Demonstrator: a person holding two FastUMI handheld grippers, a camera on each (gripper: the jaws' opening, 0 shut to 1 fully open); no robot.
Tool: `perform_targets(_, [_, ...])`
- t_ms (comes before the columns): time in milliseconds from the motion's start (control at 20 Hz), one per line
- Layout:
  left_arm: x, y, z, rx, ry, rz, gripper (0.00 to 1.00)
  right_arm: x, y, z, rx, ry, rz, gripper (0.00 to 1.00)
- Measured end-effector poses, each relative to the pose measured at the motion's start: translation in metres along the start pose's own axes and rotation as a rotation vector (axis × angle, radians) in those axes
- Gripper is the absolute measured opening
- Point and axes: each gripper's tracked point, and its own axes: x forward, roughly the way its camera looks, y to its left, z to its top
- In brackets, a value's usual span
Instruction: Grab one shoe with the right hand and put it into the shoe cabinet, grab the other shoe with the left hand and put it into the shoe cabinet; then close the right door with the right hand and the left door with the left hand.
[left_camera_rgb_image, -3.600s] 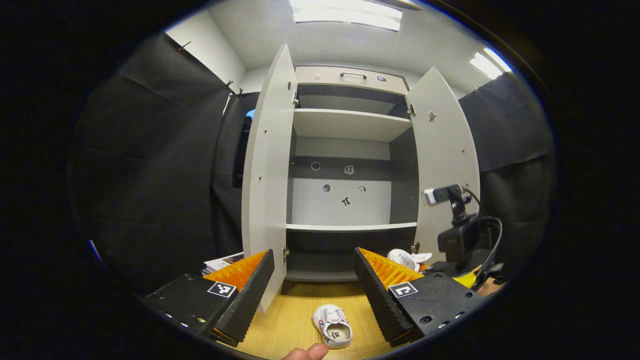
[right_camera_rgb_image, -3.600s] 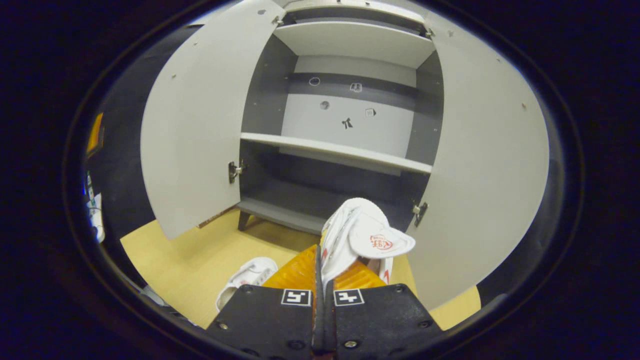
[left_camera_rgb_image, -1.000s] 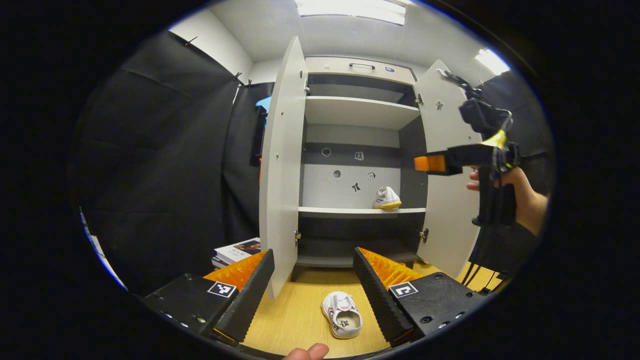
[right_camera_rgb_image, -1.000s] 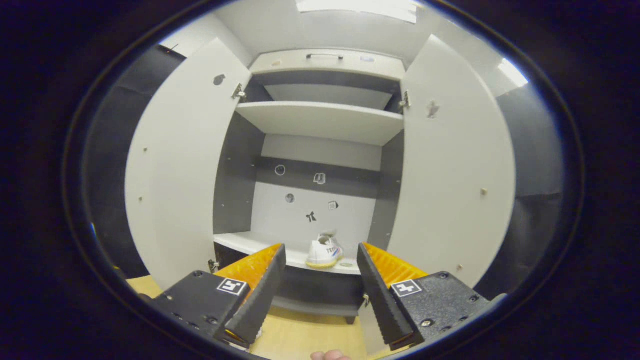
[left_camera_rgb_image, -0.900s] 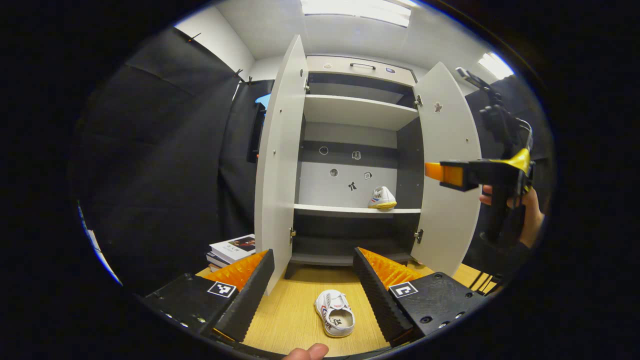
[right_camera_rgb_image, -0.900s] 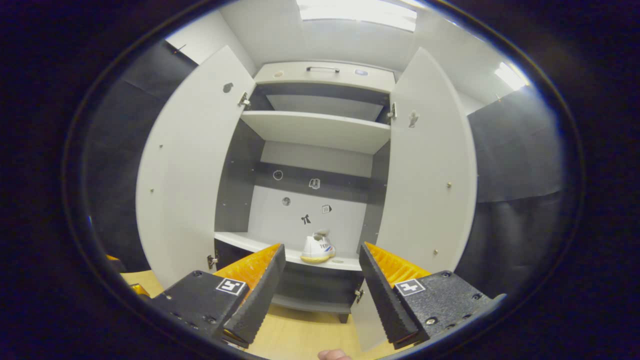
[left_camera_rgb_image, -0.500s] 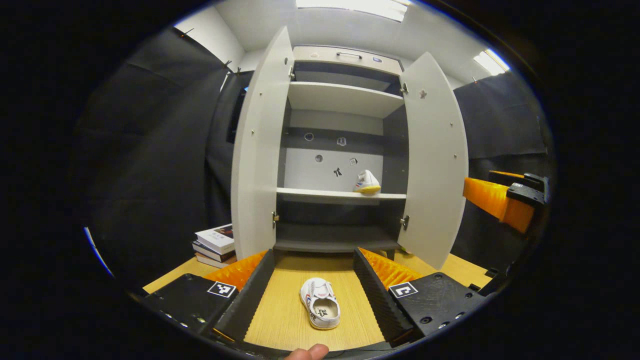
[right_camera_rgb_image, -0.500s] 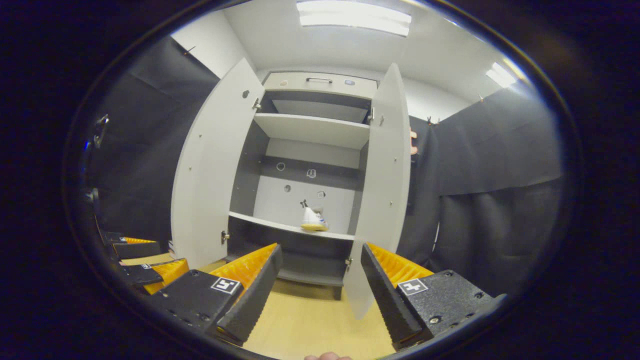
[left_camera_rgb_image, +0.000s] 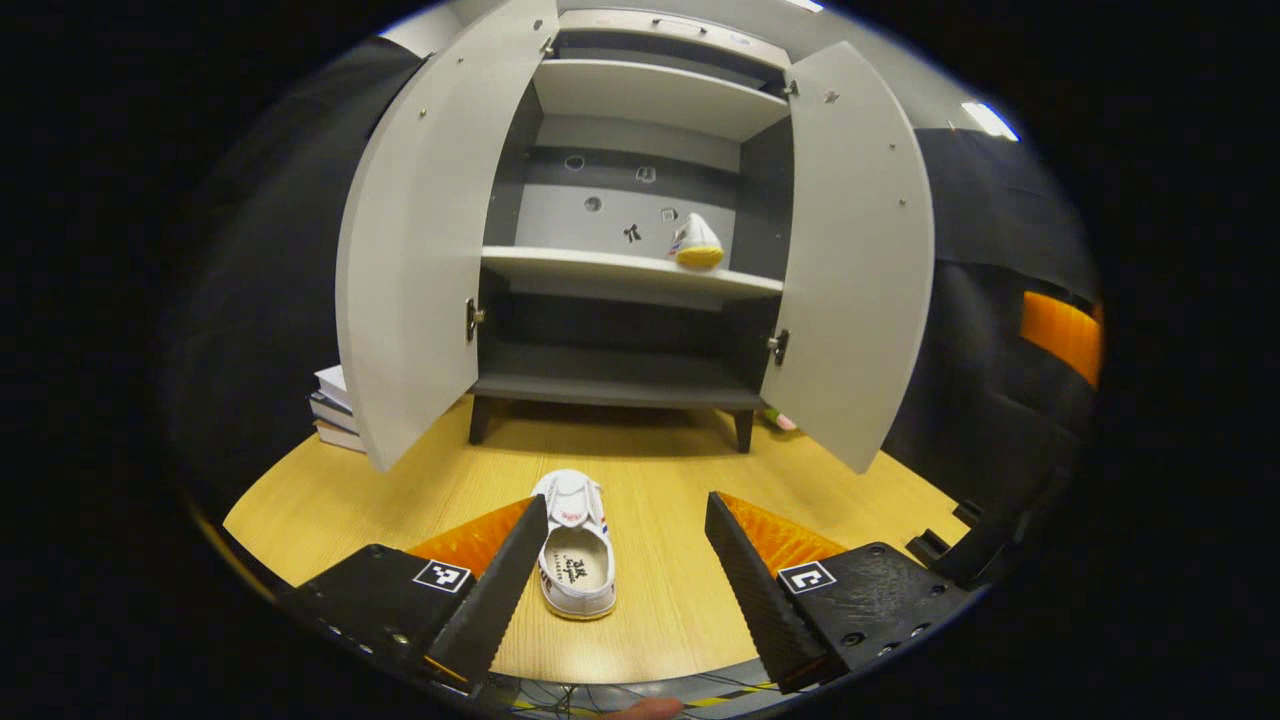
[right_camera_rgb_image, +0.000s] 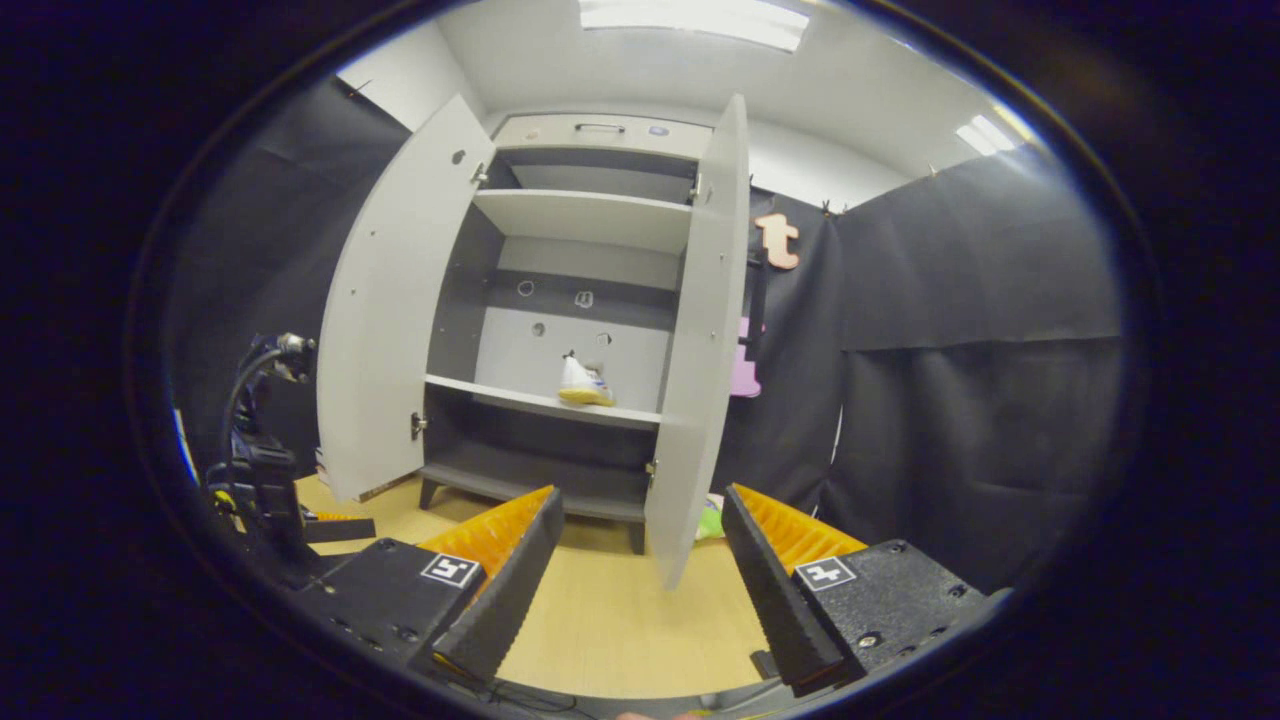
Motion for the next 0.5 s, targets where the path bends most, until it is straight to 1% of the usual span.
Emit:
perform_targets(250, [0.033,0.045,-0.055,-0.003,0.172,0.088,0.95,0.002,-0.018,-0.026,-0.007,0.057,-0.034,1.00])
perform_targets(500, [0.055,0.076,-0.083,0.017,0.253,0.148,0.95,0.012,-0.019,-0.047,0.011,0.116,-0.031,1.00])
